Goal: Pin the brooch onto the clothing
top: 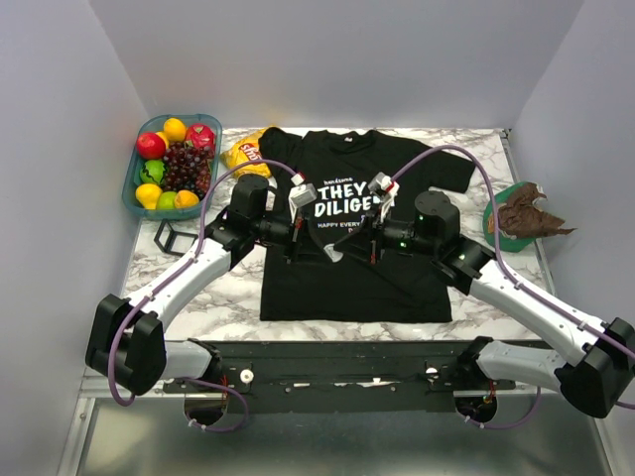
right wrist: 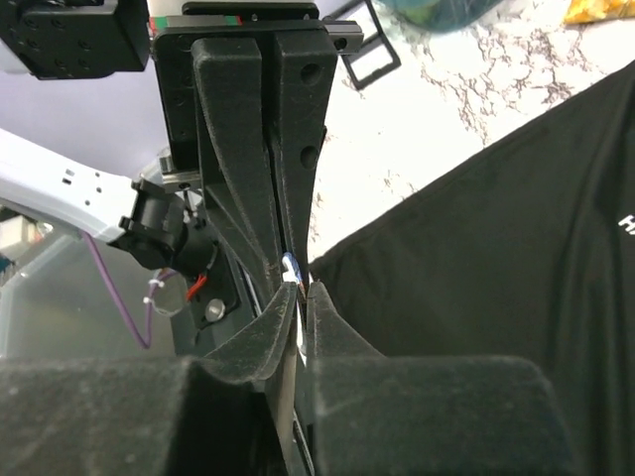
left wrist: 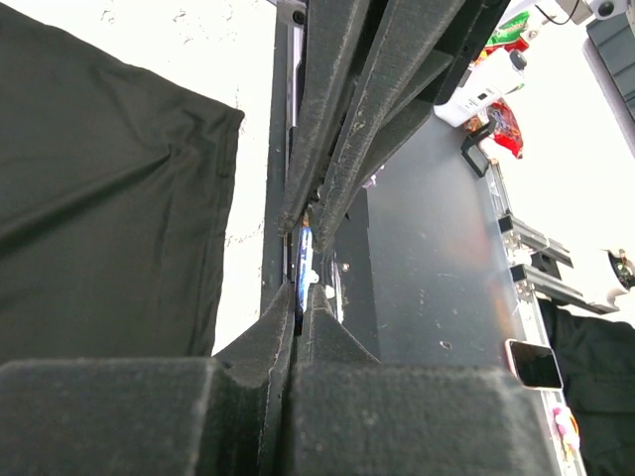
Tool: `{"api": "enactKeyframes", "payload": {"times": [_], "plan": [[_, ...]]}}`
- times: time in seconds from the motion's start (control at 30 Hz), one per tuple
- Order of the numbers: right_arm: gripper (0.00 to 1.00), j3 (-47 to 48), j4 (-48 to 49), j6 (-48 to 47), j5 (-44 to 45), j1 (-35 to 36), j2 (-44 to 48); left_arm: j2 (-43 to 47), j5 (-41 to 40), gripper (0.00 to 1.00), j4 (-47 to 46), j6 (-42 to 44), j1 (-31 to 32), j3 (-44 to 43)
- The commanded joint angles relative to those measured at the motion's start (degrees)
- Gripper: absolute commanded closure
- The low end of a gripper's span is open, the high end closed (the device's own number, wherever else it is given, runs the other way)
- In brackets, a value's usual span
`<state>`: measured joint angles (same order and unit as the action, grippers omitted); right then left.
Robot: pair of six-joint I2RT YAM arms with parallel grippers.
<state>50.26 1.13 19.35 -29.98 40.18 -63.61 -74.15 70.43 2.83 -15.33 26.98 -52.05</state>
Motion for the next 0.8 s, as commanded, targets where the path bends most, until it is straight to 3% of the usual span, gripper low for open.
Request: {"api": "enactKeyframes", "payload": {"times": [0.0, 0.5, 0.77], "plan": [[0.77, 2.6, -9.4, -5.3, 0.9, 0.6, -1.0, -0.3, -0.6, 1.0, 3.0, 1.4, -0.4, -1.8], [0.48, 4.9, -10.5, -7.4, 2.7, 3.3, -1.6, -1.2, -0.9, 1.0, 4.7, 2.2, -0.5, -2.1], [0.41, 6.1, -10.0, -7.6, 3.4, 3.4, -1.4, -1.2, -0.8, 1.0, 4.9, 2.5, -0.4, -2.2]]}}
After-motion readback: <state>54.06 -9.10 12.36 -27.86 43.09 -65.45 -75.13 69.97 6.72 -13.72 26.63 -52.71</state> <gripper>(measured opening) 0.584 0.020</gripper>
